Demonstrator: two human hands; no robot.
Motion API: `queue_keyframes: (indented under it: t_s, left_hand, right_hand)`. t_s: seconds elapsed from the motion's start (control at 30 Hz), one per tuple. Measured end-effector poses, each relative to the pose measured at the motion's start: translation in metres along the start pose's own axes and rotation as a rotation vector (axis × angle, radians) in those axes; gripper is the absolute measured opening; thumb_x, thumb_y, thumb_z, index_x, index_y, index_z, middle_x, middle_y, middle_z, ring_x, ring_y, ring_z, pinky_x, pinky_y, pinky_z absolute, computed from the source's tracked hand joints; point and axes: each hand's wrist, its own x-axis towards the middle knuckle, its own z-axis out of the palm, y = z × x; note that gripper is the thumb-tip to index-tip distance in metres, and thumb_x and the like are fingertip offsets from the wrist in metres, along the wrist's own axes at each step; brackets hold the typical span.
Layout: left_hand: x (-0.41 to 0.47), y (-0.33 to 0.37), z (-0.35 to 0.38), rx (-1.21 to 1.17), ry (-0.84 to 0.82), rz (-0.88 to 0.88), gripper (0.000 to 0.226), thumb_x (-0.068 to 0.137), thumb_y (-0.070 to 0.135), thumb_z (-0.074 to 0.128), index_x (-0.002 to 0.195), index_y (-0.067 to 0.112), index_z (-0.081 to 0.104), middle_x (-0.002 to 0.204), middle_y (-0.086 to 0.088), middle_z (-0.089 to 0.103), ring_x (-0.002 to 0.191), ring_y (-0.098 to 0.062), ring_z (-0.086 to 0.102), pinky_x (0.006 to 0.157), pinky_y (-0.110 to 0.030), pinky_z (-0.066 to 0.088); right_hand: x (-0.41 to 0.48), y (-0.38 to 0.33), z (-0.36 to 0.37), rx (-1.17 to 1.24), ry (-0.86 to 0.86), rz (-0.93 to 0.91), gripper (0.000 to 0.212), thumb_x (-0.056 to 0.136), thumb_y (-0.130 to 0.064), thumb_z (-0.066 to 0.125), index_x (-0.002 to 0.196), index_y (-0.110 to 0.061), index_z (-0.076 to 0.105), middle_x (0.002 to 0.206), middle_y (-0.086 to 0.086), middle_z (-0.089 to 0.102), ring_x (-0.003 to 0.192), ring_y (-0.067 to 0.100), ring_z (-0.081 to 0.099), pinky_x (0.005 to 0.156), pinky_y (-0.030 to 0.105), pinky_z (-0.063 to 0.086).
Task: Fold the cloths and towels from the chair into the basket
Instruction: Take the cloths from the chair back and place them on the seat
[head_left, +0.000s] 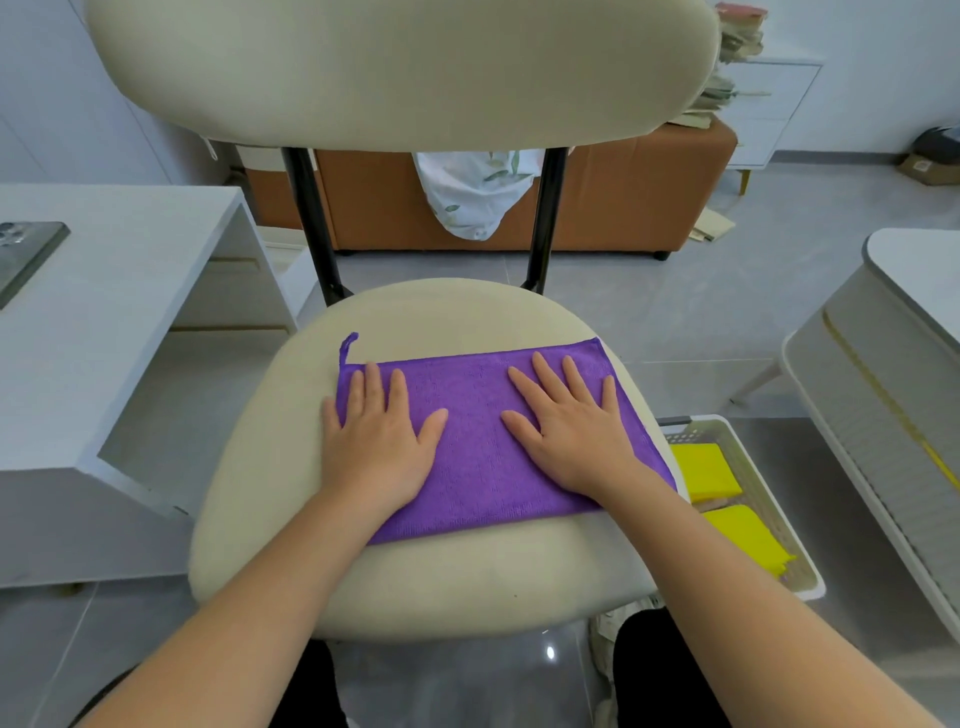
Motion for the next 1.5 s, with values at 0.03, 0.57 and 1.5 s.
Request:
queue_keyframes:
  t_s: [0.03,0.57,1.5]
  left_hand:
    - [0.002,-0.004,-0.001,-0.001,-0.001,-0.033,0.072,0.095,0.058,0.013,0.151,0.014,0.002,0.159,-0.009,-0.008,0.146,-0.021,-0.007,0.116,-0.046,0.001]
    - [0.0,0.008,0.003,0.039,0.03,0.327,0.073,0.092,0.064,0.013,0.151,0.024,-0.006,0.158,-0.001,-0.014,0.145,-0.016,-0.014,0.118,-0.043,-0.006]
    - [-0.026,-0.028,-0.002,-0.077,0.017,0.749,0.077,0.079,0.08,0.016,0.146,0.042,0.016,0.157,0.014,0.006,0.144,-0.003,-0.001,0.118,-0.032,-0.001]
  right_hand:
    - [0.0,0.0,0.001,0.001,0.004,0.001,0.058,0.096,-0.059,0.015,0.149,-0.041,0.004,0.16,-0.009,-0.005,0.147,0.02,-0.008,0.114,0.054,-0.007]
    - [-0.002,0.004,-0.001,0.026,0.026,0.055,0.059,0.096,-0.058,0.014,0.151,-0.036,0.007,0.16,-0.004,-0.004,0.147,0.022,-0.008,0.115,0.053,-0.006]
    - [-0.005,0.036,-0.008,0.051,0.022,0.198,0.054,0.1,-0.047,0.016,0.151,-0.033,0.005,0.16,-0.006,-0.005,0.146,0.025,-0.008,0.111,0.06,-0.005]
